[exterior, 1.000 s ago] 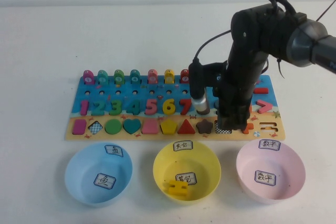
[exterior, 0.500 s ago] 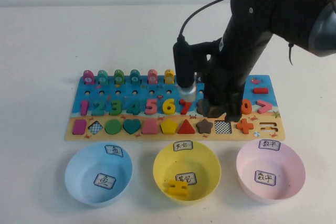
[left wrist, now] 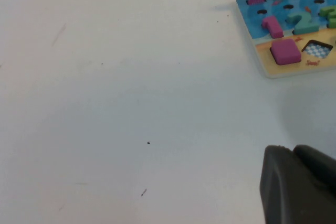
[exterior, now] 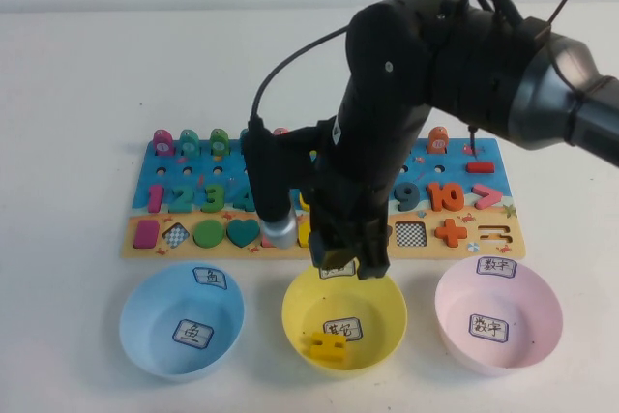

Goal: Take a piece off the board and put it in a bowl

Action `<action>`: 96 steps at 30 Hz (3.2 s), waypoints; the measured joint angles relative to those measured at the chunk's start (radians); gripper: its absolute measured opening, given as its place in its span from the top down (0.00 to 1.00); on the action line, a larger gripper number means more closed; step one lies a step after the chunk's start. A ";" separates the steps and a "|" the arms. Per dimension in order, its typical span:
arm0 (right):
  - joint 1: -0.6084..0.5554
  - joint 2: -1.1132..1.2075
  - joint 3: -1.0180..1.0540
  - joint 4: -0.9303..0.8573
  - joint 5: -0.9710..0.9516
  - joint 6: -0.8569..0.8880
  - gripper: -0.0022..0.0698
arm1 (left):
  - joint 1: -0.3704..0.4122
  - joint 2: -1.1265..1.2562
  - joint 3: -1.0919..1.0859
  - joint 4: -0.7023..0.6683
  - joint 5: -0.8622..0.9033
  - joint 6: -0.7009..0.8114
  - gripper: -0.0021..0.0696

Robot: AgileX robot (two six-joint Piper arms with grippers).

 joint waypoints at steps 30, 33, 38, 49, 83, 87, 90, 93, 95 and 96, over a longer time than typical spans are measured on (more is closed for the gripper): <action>0.000 0.058 0.104 0.051 -0.002 0.157 0.54 | 0.000 0.000 0.000 0.000 0.000 0.000 0.98; 0.000 0.058 0.104 0.044 -0.002 0.196 0.34 | 0.000 0.000 0.000 0.000 0.000 0.000 0.98; 0.000 0.042 0.104 0.026 -0.004 0.221 0.27 | 0.000 0.000 0.000 0.000 0.000 0.000 0.98; 0.004 -0.331 0.174 0.092 -0.016 0.235 0.97 | 0.000 0.000 0.000 0.000 0.000 0.000 0.98; -0.256 -1.586 1.500 0.134 -1.088 0.431 0.99 | 0.000 0.000 0.000 0.000 0.000 0.000 0.98; -0.427 -1.710 1.602 0.146 -1.138 0.433 0.99 | 0.000 0.000 0.000 0.000 0.000 0.000 0.98; -0.546 -1.785 1.645 0.176 -1.148 0.433 0.99 | 0.000 0.000 0.000 0.000 0.000 0.000 0.98; -0.662 -1.841 1.672 0.187 -1.152 0.433 0.99 | 0.000 0.000 0.000 0.000 0.000 0.000 0.98; -0.723 -1.862 1.682 0.187 -1.154 0.433 0.99 | 0.000 0.000 0.000 0.000 0.000 0.000 0.98; -0.741 -1.867 1.684 0.190 -1.154 0.433 0.99 | 0.000 0.000 0.000 0.000 0.000 0.000 0.98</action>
